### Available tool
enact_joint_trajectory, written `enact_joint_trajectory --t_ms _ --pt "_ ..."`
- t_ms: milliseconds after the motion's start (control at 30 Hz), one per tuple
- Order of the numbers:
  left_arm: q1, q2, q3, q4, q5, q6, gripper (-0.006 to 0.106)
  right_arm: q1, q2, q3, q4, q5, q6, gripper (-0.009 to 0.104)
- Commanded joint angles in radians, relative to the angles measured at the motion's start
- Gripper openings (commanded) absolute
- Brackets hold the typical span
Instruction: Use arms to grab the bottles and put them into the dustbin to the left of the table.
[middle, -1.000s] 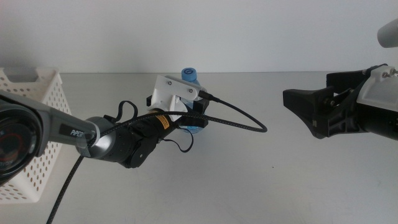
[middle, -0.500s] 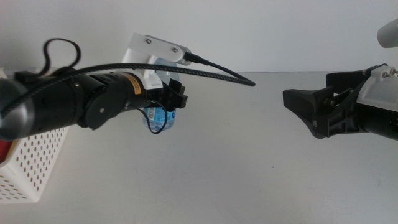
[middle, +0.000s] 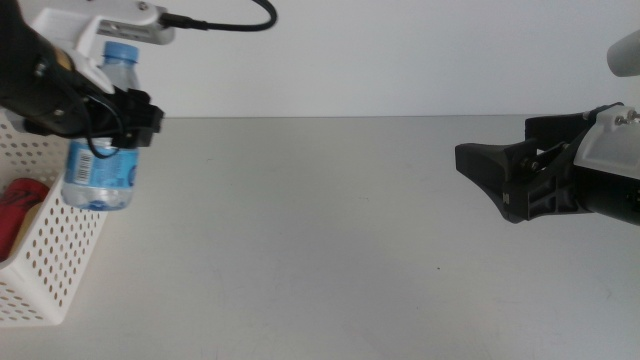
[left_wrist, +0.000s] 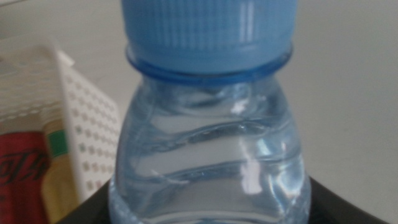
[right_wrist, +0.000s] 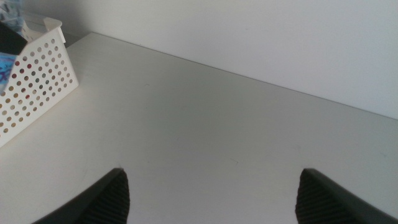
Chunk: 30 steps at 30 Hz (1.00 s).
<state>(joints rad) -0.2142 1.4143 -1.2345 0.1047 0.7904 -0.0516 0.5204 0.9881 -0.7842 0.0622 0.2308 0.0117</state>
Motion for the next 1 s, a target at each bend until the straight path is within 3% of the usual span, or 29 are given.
enact_joint_trajectory --t_ms 0,367,733,833,967 --pt "0.068 -0.050 -0.086 0.006 0.042 0.052 -0.002 0.001 -0.017 -0.025 -0.004 -0.065 -0.012 0.071" --pt "0.371 -0.011 -0.181 0.002 0.133 0.210 -0.002 0.001 -0.017 -0.025 -0.004 -0.065 -0.012 0.071" --pt "0.466 0.209 -0.181 -0.074 0.117 0.218 -0.001 0.001 -0.017 -0.025 -0.003 -0.065 -0.012 0.071" --pt "0.466 0.259 -0.181 -0.072 0.115 0.219 0.003 0.001 -0.017 -0.025 -0.003 -0.065 -0.012 0.071" --pt "0.465 0.309 -0.181 -0.080 0.077 0.269 0.019 0.001 -0.017 -0.025 -0.004 -0.065 -0.012 0.071"
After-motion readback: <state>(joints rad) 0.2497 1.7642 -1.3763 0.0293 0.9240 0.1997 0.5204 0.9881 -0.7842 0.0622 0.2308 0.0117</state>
